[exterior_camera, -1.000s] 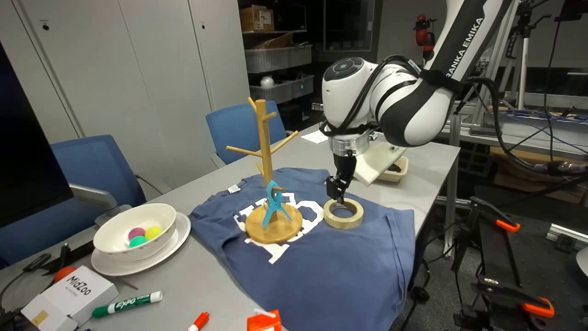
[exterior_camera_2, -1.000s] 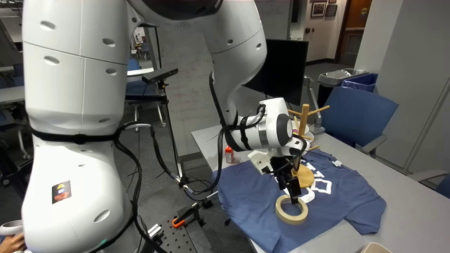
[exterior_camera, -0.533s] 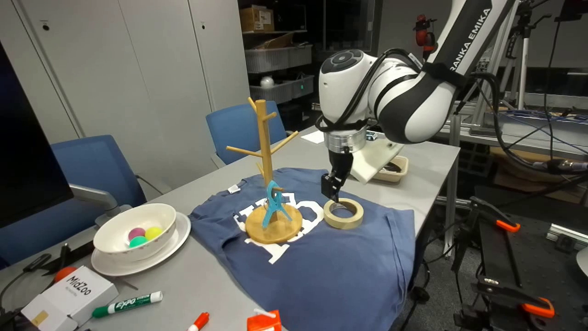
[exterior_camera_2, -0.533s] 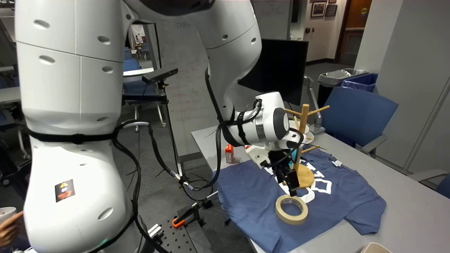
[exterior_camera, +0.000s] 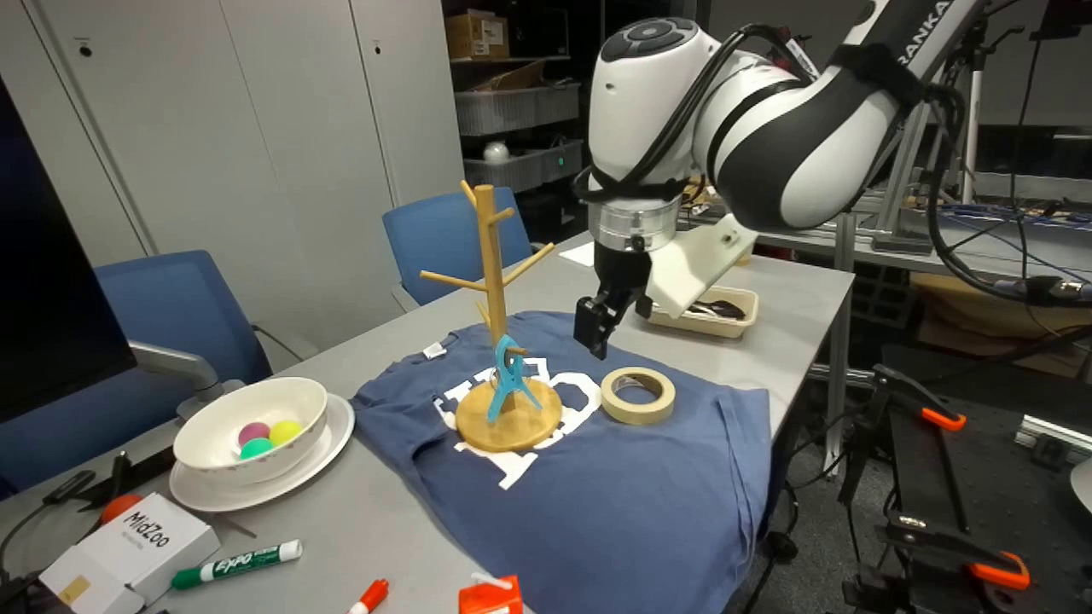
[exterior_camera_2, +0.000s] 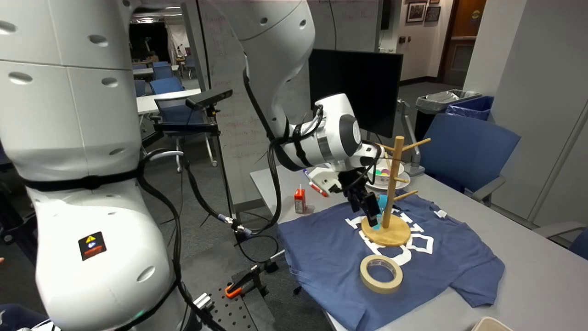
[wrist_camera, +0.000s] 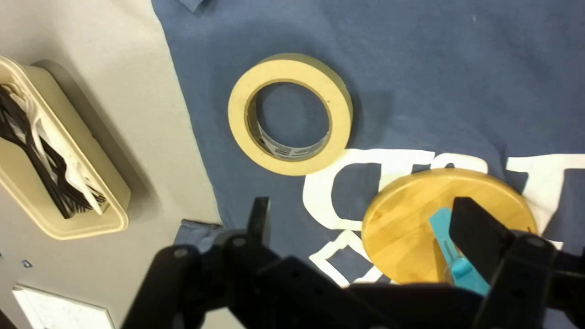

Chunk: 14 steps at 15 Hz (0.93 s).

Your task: Pick up the tape from the wooden holder and put it on the table.

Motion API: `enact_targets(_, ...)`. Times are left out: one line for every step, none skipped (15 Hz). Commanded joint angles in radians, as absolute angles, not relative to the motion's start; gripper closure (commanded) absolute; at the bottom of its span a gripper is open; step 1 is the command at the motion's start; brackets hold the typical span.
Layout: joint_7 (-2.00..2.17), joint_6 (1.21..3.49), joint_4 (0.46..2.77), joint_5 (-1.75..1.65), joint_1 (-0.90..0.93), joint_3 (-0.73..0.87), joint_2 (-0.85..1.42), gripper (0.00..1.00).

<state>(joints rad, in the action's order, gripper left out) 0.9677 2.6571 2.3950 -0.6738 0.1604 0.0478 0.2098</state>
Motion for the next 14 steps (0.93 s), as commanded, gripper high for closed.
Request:
enact_targets(0.945, 2.634, 2.453, -0.671, 0.177, 0.020, 0.104, 0.00)
enact_targets(0.947, 2.633, 2.462, -0.673, 0.177, 0.011, 0.086, 0.00)
enact_targets(0.947, 2.630, 2.474, -0.675, 0.178, 0.000, 0.064, 0.00)
enact_targets(0.948, 2.627, 2.484, -0.678, 0.177, -0.010, 0.045, 0.00)
enact_targets(0.947, 2.623, 2.495, -0.678, 0.175, -0.022, 0.025, 0.00)
enact_targets(0.948, 2.620, 2.503, -0.679, 0.172, -0.033, 0.006, 0.00)
enact_targets(0.945, 2.613, 2.513, -0.675, 0.170, -0.044, -0.014, 0.00)
enact_targets(0.945, 2.608, 2.522, -0.674, 0.167, -0.054, -0.030, 0.00)
enact_targets(0.943, 2.601, 2.532, -0.672, 0.164, -0.064, -0.050, 0.00)
enact_targets(0.943, 2.593, 2.542, -0.673, 0.160, -0.073, -0.067, 0.00)
enact_targets(0.941, 2.588, 2.551, -0.672, 0.158, -0.082, -0.085, 0.00)
enact_targets(0.937, 2.581, 2.560, -0.666, 0.156, -0.091, -0.103, 0.00)
enact_targets(0.935, 2.577, 2.570, -0.663, 0.153, -0.098, -0.120, 0.00)
enact_targets(0.933, 2.575, 2.577, -0.661, 0.151, -0.105, -0.134, 0.00)
